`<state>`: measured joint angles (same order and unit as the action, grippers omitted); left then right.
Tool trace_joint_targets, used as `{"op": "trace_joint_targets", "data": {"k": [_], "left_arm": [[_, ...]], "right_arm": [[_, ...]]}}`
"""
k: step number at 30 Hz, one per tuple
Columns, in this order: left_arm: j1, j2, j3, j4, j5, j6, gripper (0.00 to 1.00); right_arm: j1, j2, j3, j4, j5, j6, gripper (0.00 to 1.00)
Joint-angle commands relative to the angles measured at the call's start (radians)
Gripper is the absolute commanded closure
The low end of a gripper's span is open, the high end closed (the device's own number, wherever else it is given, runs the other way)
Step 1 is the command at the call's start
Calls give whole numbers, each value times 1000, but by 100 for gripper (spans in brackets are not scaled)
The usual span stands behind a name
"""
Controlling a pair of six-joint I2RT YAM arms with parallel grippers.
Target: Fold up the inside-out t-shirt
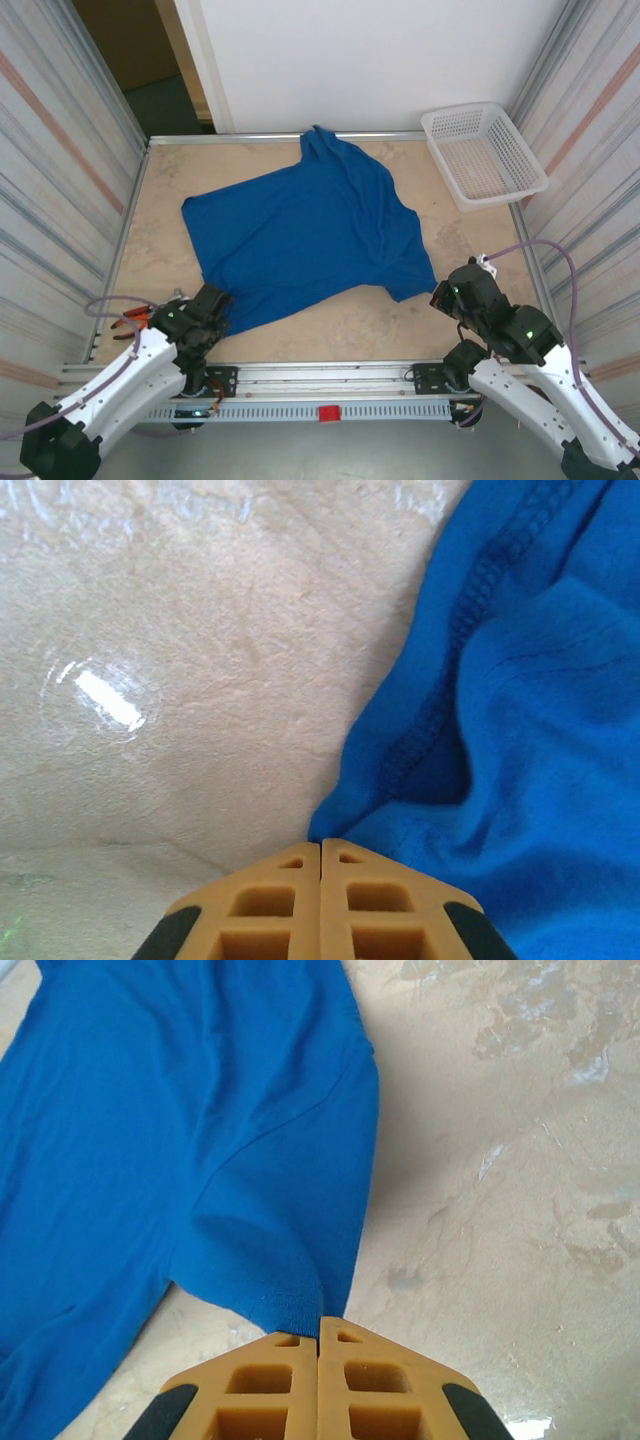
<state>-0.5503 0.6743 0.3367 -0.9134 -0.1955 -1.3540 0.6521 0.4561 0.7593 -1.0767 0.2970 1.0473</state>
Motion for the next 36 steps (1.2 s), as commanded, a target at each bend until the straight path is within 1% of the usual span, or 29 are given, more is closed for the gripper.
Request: {"op": "trace_joint_targets", "data": {"k": [1,5,10,14,17,21,25,28,29,31,36], "left_arm": [[-5,-29,75,-47,-74,35,100],[-5,-111,136,-146,-114,45,100],[12,-204,199,-242,-138,59,100],[62,-244,249,-271,-150,109,100],[140,-242,280,-246,-126,186,100],[309,-190,283,-130,2,325,100],[508,-89,277,12,167,455,100],[615,7,292,90,259,523,100],[635,35,300,109,276,540,100],[655,94,321,135,277,563,100],[662,205,344,207,239,610,100]], "right_arm": [[-4,-63,6,-69,50,58,100],[-4,-121,46,-133,57,89,100],[-5,-150,113,-185,59,100,100],[-7,-141,156,-193,51,95,100],[-9,-120,163,-161,34,77,100],[-9,-61,145,-69,39,29,100],[-11,60,144,46,62,-48,100],[-31,164,156,141,63,-122,100],[-47,202,162,167,52,-145,100],[-92,275,175,243,-14,-208,100],[-237,466,216,376,-210,-318,100]]}}
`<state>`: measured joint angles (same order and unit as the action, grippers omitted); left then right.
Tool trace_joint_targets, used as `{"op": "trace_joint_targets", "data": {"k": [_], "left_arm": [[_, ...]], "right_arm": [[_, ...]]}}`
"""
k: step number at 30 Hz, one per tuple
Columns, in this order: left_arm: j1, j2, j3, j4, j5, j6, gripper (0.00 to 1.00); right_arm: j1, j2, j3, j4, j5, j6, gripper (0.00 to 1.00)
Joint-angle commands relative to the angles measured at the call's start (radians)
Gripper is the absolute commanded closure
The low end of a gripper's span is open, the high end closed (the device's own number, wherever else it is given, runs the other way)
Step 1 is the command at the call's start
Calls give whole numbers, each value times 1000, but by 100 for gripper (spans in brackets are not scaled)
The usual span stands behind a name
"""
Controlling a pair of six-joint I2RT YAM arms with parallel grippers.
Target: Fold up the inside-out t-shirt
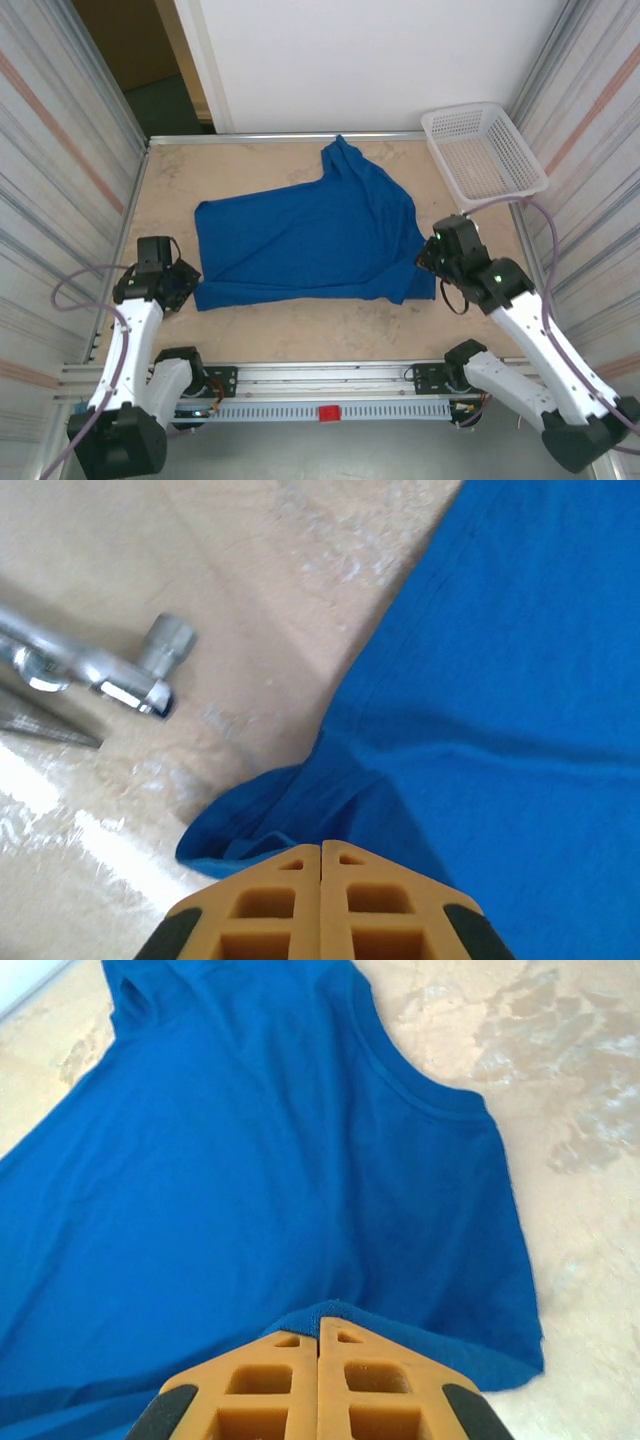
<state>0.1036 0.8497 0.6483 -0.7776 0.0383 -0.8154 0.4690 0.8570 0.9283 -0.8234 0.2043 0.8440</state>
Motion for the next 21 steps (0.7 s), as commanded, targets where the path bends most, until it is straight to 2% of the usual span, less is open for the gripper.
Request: {"op": "trace_joint_targets", "data": {"k": [1,4,12,21], "left_arm": [[8,45,34,84,-3,78,100],[10,98,37,115,-32,94,100],[19,217,58,175,-79,111,100],[20,292,86,212,-72,113,100]], "right_arm": [[-78,97,56,138,-150,-128,100],[-122,191,74,185,-205,-148,100],[-159,367,147,262,-241,-169,100],[-212,425,263,267,-271,-187,100]]}}
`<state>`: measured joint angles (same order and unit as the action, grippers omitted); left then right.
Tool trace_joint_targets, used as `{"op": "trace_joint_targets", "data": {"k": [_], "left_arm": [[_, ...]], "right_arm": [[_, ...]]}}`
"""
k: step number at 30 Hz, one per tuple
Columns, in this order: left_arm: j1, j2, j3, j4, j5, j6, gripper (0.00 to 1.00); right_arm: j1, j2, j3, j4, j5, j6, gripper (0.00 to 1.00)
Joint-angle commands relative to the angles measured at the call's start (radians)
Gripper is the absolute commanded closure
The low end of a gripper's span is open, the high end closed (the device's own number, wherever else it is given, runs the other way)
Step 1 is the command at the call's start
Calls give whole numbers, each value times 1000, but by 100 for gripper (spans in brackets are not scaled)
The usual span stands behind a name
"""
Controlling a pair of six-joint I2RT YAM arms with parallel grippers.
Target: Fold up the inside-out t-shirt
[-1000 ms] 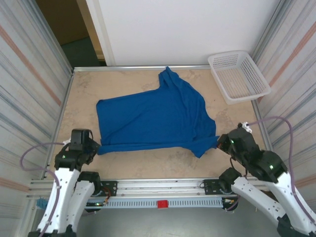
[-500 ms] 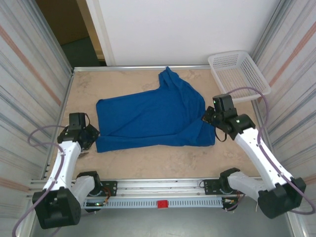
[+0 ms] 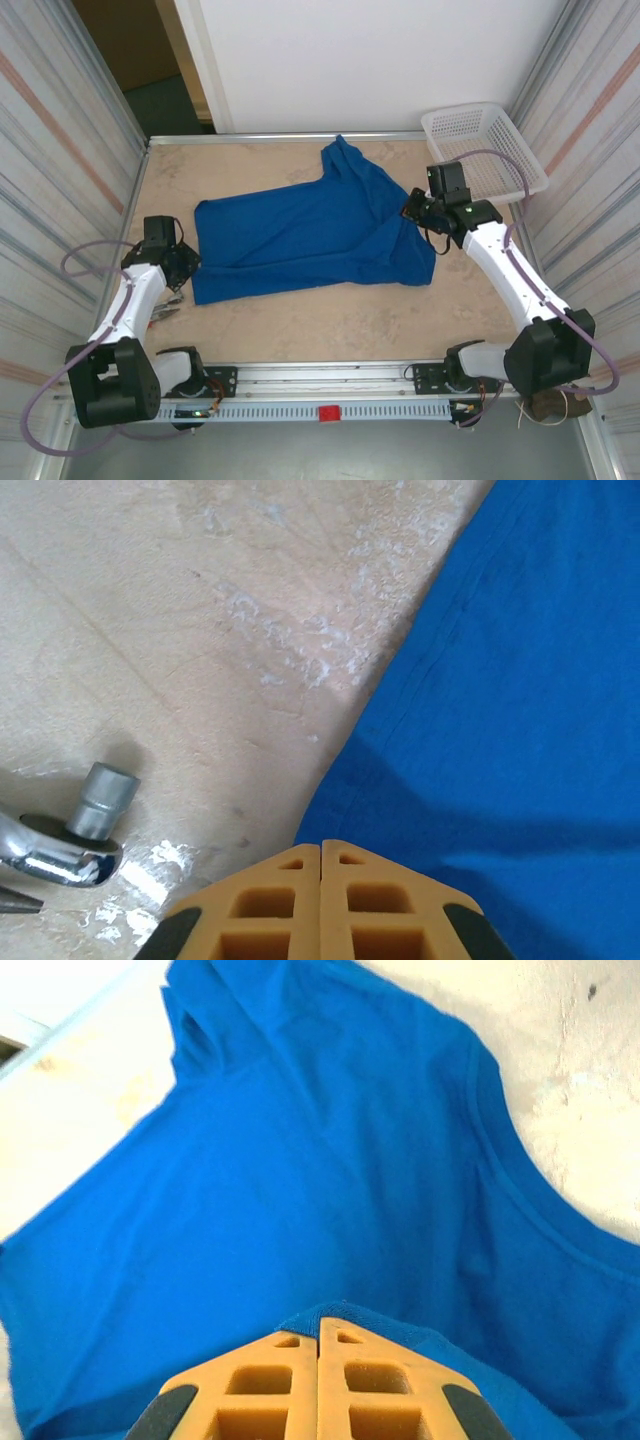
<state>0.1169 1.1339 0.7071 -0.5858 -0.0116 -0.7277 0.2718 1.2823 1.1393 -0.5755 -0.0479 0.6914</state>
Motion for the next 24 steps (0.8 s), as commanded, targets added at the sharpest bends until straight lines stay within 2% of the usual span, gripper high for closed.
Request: {"op": "trace_joint_targets", "data": {"k": [1,7,16,17,18,19,21,22,24], "left_arm": [[7,14,28,26,-22,27,100],[7,98,53,67,-19,27,100],[8,324,166,112,-40,47,100],[7,348,183,116,-44,53,99],[7,374,204,114,-53,59,92],[7,395,223,119,-59,70,82],[7,414,252,125,-67,90,58],[7,410,263,125,-65,102,49],[7,382,269,114,-58,109,43]], "right_arm": [[-19,7,65,19,-22,-37,100],[-44,119,121,51,-47,-44,100],[-77,449,261,133,-123,-44,100],[-82,481,285,143,-146,-50,96],[-87,511,314,146,-175,-61,80],[-91,526,334,142,-183,-71,65],[-94,502,329,128,-170,-86,53],[-94,463,301,127,-156,-94,49],[-95,382,225,108,-125,-99,47]]}}
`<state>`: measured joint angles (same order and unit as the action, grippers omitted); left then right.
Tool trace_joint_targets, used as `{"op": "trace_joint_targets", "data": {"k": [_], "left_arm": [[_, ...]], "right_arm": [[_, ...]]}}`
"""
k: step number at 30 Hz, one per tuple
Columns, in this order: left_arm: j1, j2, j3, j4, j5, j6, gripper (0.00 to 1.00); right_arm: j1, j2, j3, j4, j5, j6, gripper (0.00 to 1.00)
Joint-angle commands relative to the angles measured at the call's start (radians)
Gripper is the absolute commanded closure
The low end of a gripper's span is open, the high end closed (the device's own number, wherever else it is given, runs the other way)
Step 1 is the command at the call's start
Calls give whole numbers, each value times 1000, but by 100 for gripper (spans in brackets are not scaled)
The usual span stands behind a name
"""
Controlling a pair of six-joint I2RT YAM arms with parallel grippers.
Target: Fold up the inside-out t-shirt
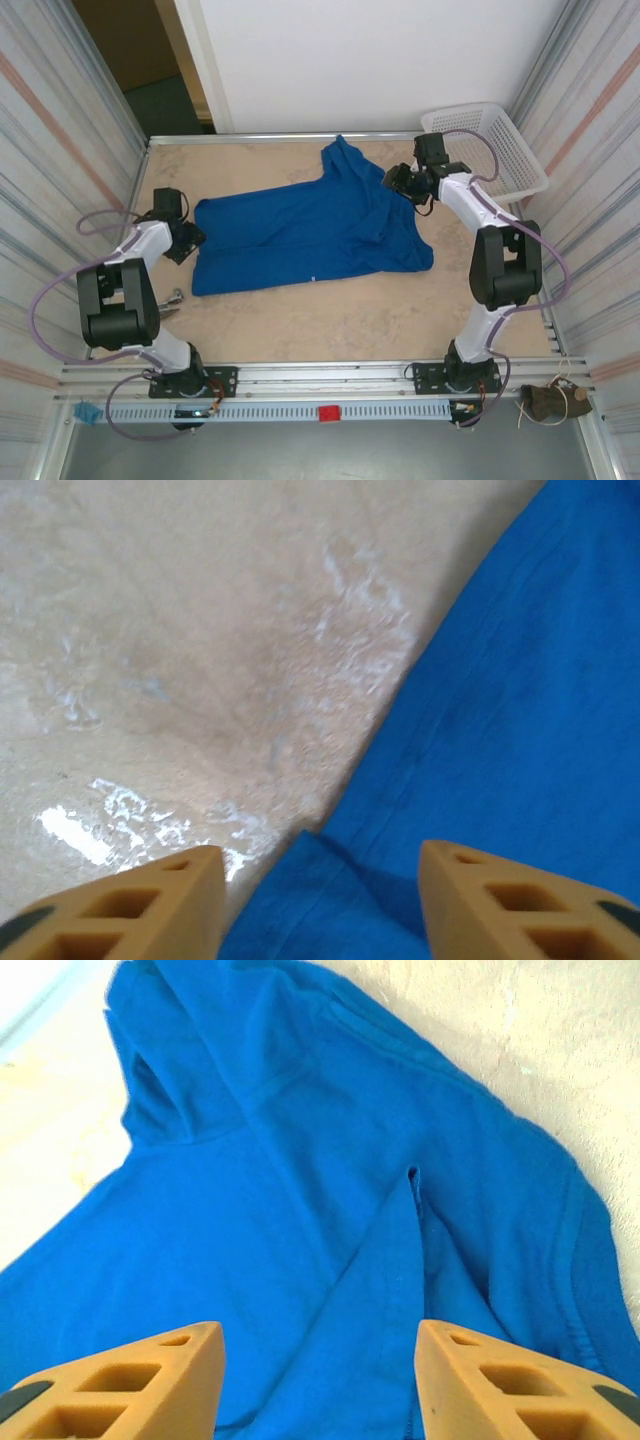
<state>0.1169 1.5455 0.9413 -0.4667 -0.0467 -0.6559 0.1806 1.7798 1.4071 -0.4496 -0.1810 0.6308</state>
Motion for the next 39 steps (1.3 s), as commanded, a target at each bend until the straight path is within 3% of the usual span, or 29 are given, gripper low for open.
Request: {"op": "trace_joint_targets", "data": {"k": [1,9,13,18,21,26,27,36,39], "left_arm": [[7,-60,27,-15,-14,34,42],[-32,-412,-232,-118,142,-95,41],[-75,-531,-385,-84,153,-181,40],[-82,-465,-413,-32,144,-179,41],[-85,-388,-402,19,156,-165,41],[-85,-294,-388,29,138,-160,41],[-85,-284,-390,29,135,-161,41],[-74,-275,-389,7,116,-176,40],[-69,-286,-374,-17,110,-162,40]], "right_arm": [[-6,-165,-92,-34,29,-36,47],[-7,-463,-496,-75,154,15,38],[-8,-434,-556,-45,152,6,37],[-8,-325,-552,-5,145,-14,40],[-9,-271,-550,18,135,-13,49],[-13,-298,-597,17,153,6,96],[-19,-324,-616,9,159,16,100],[-99,-666,-795,-88,175,122,100],[-105,-717,-816,-113,179,134,100]]}}
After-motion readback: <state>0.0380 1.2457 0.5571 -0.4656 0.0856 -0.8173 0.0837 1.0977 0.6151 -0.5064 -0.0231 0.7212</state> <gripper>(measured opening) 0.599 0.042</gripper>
